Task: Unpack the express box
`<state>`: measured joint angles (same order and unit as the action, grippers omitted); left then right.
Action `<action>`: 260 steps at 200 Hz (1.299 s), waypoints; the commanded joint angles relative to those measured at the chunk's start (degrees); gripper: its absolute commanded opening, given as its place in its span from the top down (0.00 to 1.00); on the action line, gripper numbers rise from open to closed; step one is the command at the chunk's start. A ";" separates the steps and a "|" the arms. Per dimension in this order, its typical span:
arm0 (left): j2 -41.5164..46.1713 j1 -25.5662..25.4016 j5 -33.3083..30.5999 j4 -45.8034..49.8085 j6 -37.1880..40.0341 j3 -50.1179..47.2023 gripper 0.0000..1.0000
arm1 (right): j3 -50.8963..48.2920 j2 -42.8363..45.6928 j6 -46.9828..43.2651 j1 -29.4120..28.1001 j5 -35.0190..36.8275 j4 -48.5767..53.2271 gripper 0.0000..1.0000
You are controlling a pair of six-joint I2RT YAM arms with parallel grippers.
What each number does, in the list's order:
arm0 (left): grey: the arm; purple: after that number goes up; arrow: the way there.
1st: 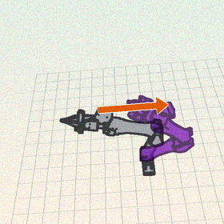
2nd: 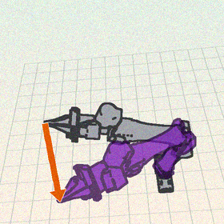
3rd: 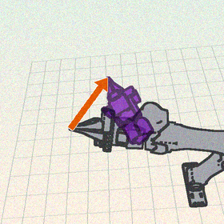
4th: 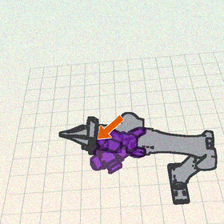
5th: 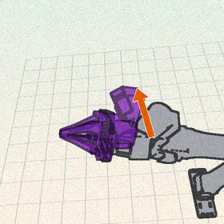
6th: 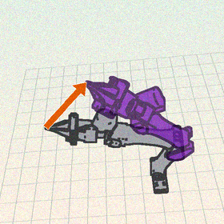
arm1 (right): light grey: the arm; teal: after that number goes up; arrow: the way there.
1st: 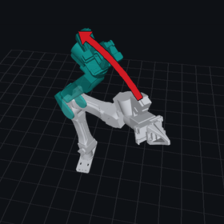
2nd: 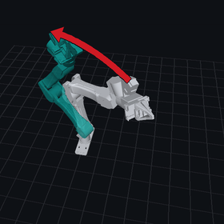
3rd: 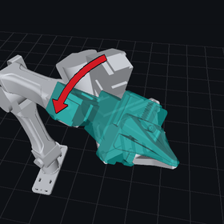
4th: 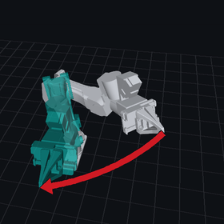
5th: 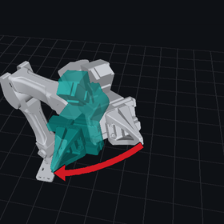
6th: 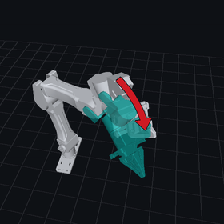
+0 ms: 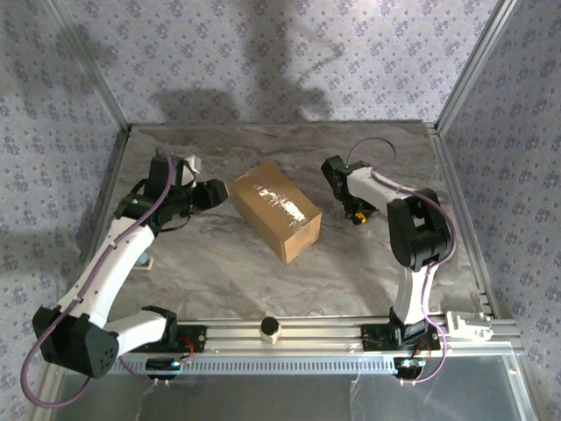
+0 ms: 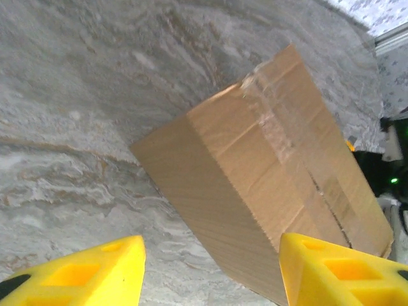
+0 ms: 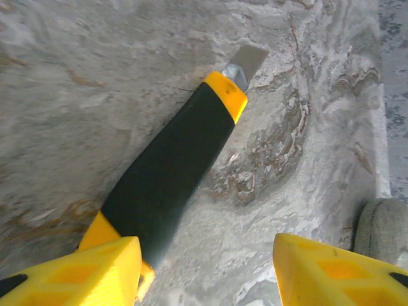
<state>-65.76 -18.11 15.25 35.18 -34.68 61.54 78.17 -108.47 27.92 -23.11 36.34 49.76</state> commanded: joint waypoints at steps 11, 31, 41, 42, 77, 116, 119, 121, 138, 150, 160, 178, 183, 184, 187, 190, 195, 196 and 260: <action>-0.56 -0.80 4.07 -5.40 -3.51 -3.42 0.41 | 1.44 9.51 -4.65 -0.53 -13.56 -3.01 0.41; -0.91 -2.45 3.59 -7.60 -4.55 -4.55 0.42 | 0.46 13.78 -6.87 -0.79 -25.63 -6.69 0.41; -1.30 -3.42 3.51 -8.86 -4.81 -4.92 0.42 | -0.77 15.85 -6.56 -0.85 -30.19 -8.80 0.41; -1.48 -3.51 3.45 -8.97 -4.88 -4.97 0.42 | -0.89 16.06 -6.39 -0.86 -30.54 -9.07 0.41; -4.09 -5.44 4.29 -11.68 -5.85 -4.40 0.43 | -9.29 25.36 0.37 3.69 -49.94 -21.63 0.38; -7.97 -5.52 4.94 -13.12 -5.31 -2.42 0.43 | -18.11 32.54 4.37 3.85 -58.67 -31.02 0.31; -8.26 -5.65 5.21 -13.54 -5.47 -2.27 0.43 | -18.47 32.83 4.71 3.80 -59.19 -31.36 0.31; -8.47 -5.70 5.40 -13.79 -5.66 -2.23 0.43 | -18.73 32.93 4.93 3.85 -59.72 -31.58 0.31; -10.01 -6.13 6.37 -16.30 -6.81 -2.43 0.44 | -20.15 33.71 5.82 3.04 -63.86 -33.54 0.29; -10.69 -6.68 6.18 -17.64 -7.30 -2.63 0.45 | -20.38 33.96 5.07 1.63 -64.28 -34.10 0.26; -10.93 -7.22 5.71 -18.65 -7.73 -2.91 0.45 | -20.09 33.66 4.34 0.71 -63.66 -33.17 0.24; -11.10 -7.46 4.91 -19.14 -8.23 -2.76 0.45 | -20.08 32.92 4.41 -0.38 -63.48 -32.82 0.23; -11.15 -7.43 4.76 -18.96 -8.14 -2.59 0.45 | -20.07 32.71 4.37 -0.74 -63.33 -32.68 0.23; -11.15 -7.45 4.73 -18.89 -8.09 -2.58 0.45 | -20.07 32.62 4.35 -0.77 -63.28 -32.65 0.23; -11.15 -7.47 4.59 -18.75 -7.88 -2.41 0.45 | -20.05 32.48 4.34 -1.04 -63.05 -32.63 0.23; -11.15 -7.42 4.43 -18.55 -7.70 -2.19 0.45 | -20.15 32.37 4.26 -1.33 -62.87 -32.60 0.23; -11.30 -7.42 4.00 -17.87 -7.09 -1.73 0.45 | -20.24 32.31 4.04 -1.89 -62.52 -32.64 0.23; -11.36 -7.40 3.87 -17.73 -6.99 -1.62 0.45 | -20.25 32.24 4.01 -1.96 -62.48 -32.67 0.23; -14.88 -7.38 1.41 -12.39 -4.31 2.58 0.46 | -17.59 29.84 3.43 -10.51 -58.67 -30.05 0.24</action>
<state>-79.70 -25.36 17.67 20.88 -40.56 62.24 58.41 -77.84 31.94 -30.57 -23.79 17.52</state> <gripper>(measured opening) 0.542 0.765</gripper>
